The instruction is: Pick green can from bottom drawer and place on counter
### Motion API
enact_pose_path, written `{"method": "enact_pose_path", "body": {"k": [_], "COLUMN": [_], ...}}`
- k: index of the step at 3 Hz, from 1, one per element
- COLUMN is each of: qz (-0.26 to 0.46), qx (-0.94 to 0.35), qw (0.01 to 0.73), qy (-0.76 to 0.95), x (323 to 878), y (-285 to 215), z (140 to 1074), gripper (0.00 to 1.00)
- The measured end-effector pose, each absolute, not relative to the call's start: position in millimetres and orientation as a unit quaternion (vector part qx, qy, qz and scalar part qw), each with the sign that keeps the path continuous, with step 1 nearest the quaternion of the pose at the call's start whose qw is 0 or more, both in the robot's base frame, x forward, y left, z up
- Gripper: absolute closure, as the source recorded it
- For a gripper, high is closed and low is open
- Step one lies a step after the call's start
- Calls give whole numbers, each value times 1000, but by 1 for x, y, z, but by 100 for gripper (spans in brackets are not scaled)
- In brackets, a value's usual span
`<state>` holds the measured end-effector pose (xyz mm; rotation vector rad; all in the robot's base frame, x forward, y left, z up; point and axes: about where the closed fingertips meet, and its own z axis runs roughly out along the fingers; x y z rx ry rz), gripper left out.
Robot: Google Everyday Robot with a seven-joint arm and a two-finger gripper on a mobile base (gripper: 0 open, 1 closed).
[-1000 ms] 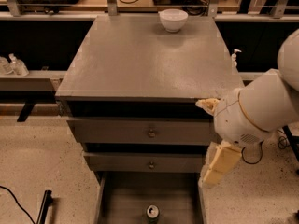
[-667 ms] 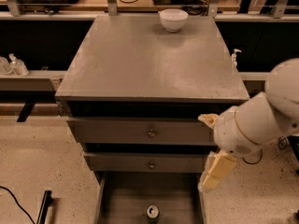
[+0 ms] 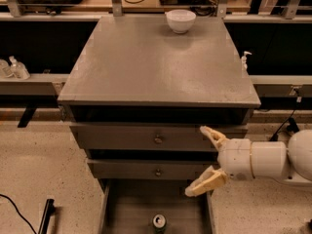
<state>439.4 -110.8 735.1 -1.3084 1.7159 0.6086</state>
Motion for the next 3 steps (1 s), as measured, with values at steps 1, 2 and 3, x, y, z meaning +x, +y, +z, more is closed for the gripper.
{"method": "enact_pose_path", "body": {"k": [1,2,3], "qz": [281,307,345], "qx": [-486,-492,-504], "qw": [506,504,523], "qy": [654,640,595], "x": [442,442,428], "y": [-109,-99,-67], "z": [755,729,663], "gripper": [0,0,0]}}
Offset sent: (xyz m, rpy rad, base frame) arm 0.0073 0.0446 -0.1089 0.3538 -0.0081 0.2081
